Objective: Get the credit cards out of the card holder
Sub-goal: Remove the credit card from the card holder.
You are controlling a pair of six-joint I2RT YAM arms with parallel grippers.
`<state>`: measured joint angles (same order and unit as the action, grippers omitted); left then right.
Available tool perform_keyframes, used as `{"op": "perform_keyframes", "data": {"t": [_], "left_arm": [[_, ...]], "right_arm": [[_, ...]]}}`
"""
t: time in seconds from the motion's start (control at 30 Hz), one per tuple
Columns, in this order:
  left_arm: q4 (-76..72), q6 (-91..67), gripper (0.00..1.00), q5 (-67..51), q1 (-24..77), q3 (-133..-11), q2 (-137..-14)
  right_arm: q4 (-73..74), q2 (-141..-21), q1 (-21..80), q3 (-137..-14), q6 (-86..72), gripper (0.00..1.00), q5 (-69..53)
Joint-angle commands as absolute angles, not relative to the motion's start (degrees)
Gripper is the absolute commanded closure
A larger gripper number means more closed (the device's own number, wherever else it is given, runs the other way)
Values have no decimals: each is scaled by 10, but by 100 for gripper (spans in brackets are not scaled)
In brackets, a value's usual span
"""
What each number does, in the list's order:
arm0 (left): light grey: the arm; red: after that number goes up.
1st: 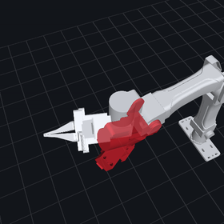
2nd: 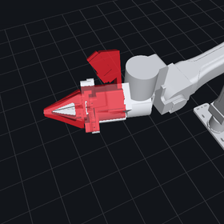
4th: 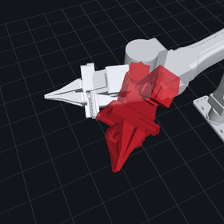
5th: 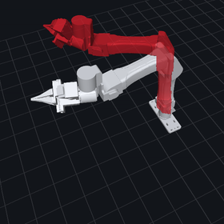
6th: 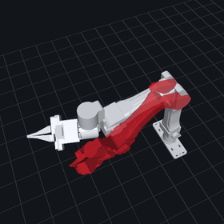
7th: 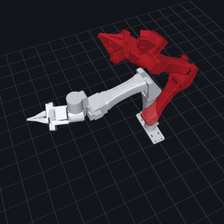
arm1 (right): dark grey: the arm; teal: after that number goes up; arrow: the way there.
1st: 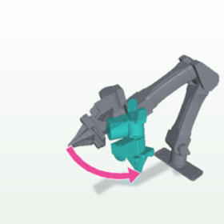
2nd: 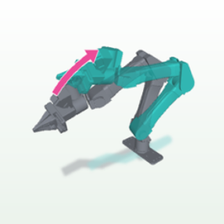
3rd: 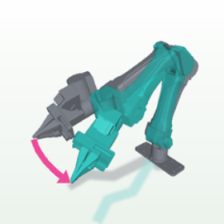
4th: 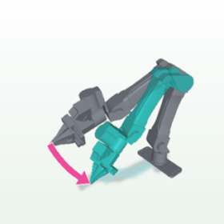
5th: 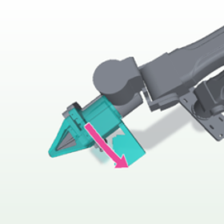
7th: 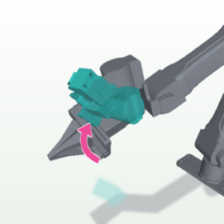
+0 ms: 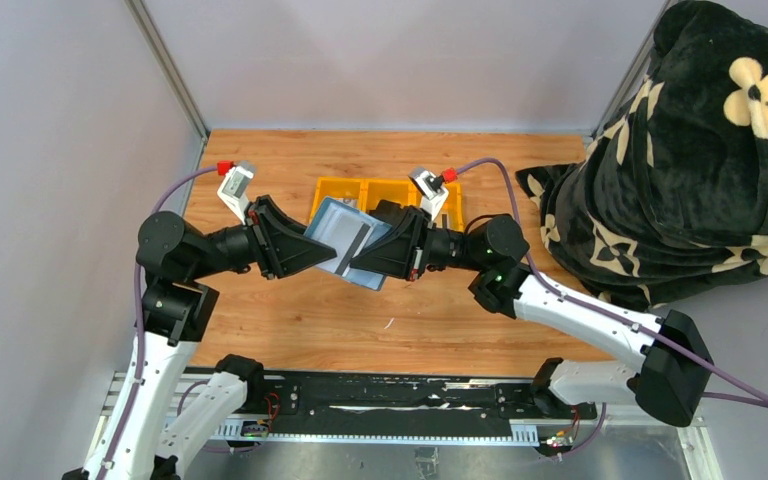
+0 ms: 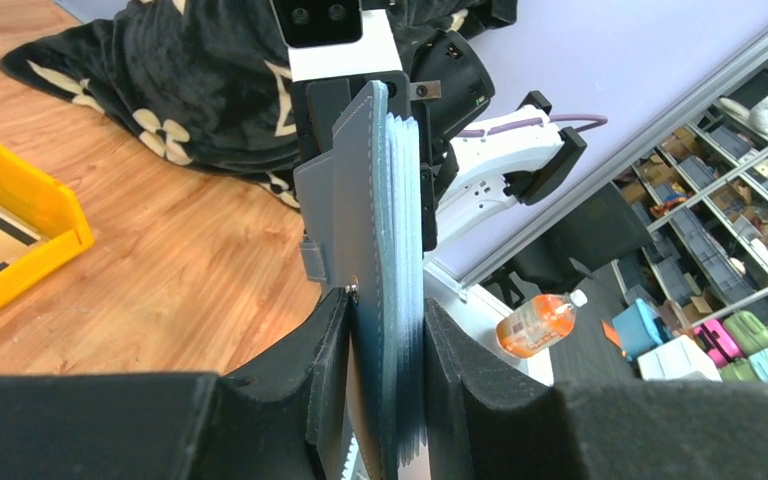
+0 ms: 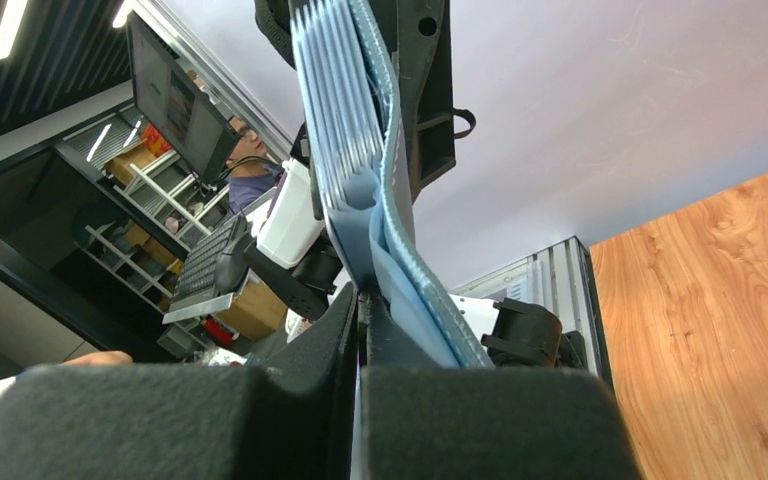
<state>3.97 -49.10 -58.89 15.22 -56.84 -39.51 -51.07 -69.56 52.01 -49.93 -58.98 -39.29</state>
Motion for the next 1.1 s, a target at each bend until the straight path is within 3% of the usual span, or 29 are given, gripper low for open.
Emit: {"op": "perform_keyframes", "data": {"t": [0.0,0.47,0.5,0.6,0.7,0.73,0.83,1.0,1.07], "left_arm": [[33,-502,100,-635,164,-595,-392],[33,-499,100,-626,164,-607,-394],[33,-499,100,-626,164,-609,-394],[28,-498,100,-622,164,-611,-392],[25,-499,100,-626,164,-610,-390],[25,-499,100,-628,164,-611,-390],[32,-496,100,-631,164,-612,-388],[30,-499,100,-629,164,-614,-386],[29,-505,100,-622,164,-619,-387]], "right_arm": [[-515,-673,520,-483,-575,100,-340],[-466,-669,521,-485,-550,99,-354],[-458,-671,521,-488,-549,93,-355],[-458,-678,523,-495,-552,62,-345],[-463,-680,523,-506,-552,52,-325],[-465,-679,523,-508,-552,53,-320],[-481,-679,522,-511,-553,73,-316],[-519,-671,523,-488,-566,97,-301],[-543,-665,524,-467,-569,100,-285]]}}
